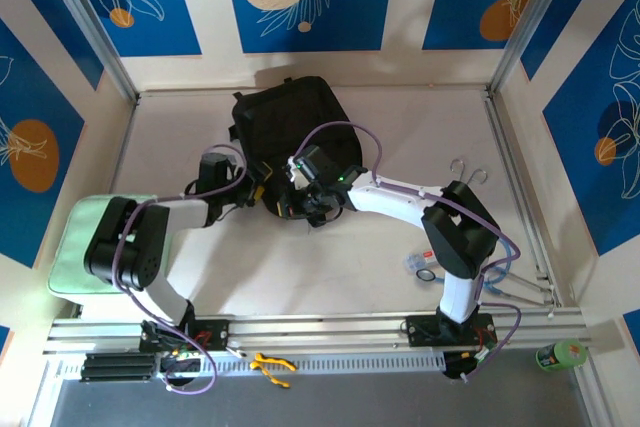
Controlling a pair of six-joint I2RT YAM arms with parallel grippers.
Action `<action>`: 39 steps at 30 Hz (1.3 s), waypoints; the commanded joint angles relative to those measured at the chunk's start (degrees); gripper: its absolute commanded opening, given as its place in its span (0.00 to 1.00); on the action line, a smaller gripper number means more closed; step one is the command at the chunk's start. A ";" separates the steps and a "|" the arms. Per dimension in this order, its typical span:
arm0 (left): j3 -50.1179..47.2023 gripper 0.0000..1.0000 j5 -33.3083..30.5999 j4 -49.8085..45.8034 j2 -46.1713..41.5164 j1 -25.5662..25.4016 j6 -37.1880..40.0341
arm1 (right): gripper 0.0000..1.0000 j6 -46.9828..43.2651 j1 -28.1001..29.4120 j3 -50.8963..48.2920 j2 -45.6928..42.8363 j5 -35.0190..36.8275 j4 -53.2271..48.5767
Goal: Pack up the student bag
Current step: Zip the student bag at the top-center of the table.
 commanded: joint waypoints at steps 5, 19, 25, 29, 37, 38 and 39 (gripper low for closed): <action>8.09 0.24 0.54 -9.28 4.46 -0.37 5.80 | 0.00 1.33 0.00 -2.99 -5.38 3.38 -3.24; 9.77 0.00 0.52 -14.46 7.18 1.27 12.52 | 0.00 9.39 -11.60 -17.43 -14.74 9.42 -4.01; 14.51 0.02 2.74 -18.47 8.52 1.22 16.61 | 0.00 9.10 -14.92 -17.85 -17.05 11.44 -5.80; 24.32 0.02 4.75 -23.09 13.59 1.17 20.13 | 0.00 6.25 -12.85 -16.59 -16.43 9.40 -4.04; 33.92 0.16 -0.63 -30.26 16.80 1.61 26.45 | 0.00 3.81 -3.95 -11.51 -11.53 4.36 2.17; 33.80 0.20 -1.46 -31.19 15.78 1.84 27.17 | 0.00 3.99 -3.28 -10.13 -10.13 3.40 3.02; 33.19 0.23 -2.42 -31.95 14.43 2.27 27.73 | 0.00 4.18 -2.66 -8.68 -8.59 2.41 3.94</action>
